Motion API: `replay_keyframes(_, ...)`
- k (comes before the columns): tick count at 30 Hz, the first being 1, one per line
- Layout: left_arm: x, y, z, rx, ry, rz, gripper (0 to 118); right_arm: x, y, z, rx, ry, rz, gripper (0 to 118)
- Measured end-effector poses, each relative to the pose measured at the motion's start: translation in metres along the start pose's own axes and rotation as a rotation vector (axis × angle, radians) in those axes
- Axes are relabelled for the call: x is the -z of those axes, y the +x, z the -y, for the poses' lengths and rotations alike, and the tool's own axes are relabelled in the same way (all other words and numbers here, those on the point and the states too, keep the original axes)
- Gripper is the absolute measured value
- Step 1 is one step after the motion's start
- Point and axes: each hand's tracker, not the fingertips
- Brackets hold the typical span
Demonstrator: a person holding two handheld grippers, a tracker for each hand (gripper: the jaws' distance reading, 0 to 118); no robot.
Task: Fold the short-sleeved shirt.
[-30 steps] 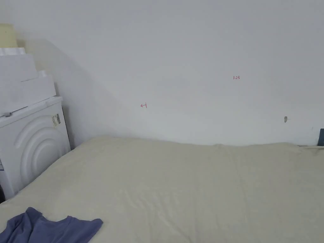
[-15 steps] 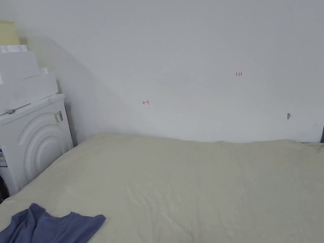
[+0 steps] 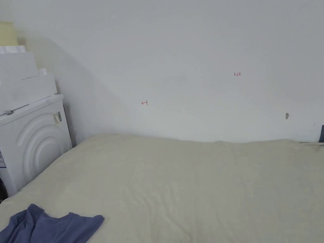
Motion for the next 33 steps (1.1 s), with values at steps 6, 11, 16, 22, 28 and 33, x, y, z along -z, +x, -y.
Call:
replay_keyframes(6, -0.003, -0.006, 0.001, 0.006, 0.006, -0.005, 0, 0.002, 0.000, 0.004, 0.006, -0.003, -0.014, 3)
replay_keyframes(11, -0.004, -0.032, 0.001, -0.026, -0.001, -0.032, 0, 0.002, -0.001, 0.008, 0.005, -0.016, -0.032, 3)
replay_keyframes(16, 0.002, -0.092, -0.012, 0.050, -0.002, -0.183, 17, 0.008, 0.002, 0.015, 0.025, -0.058, -0.040, 3)
replay_keyframes(22, 0.074, -0.200, -0.049, 0.031, -0.135, -0.245, 91, 0.030, 0.001, 0.030, 0.068, -0.142, -0.029, 3)
replay_keyframes(28, 0.180, -0.269, -0.069, 0.100, -0.284, -0.287, 94, 0.058, 0.003, 0.047, 0.152, -0.242, -0.037, 3)
replay_keyframes(33, 0.250, -0.318, -0.062, 0.131, -0.382, -0.334, 94, 0.084, 0.013, 0.059, 0.191, -0.322, -0.011, 3)
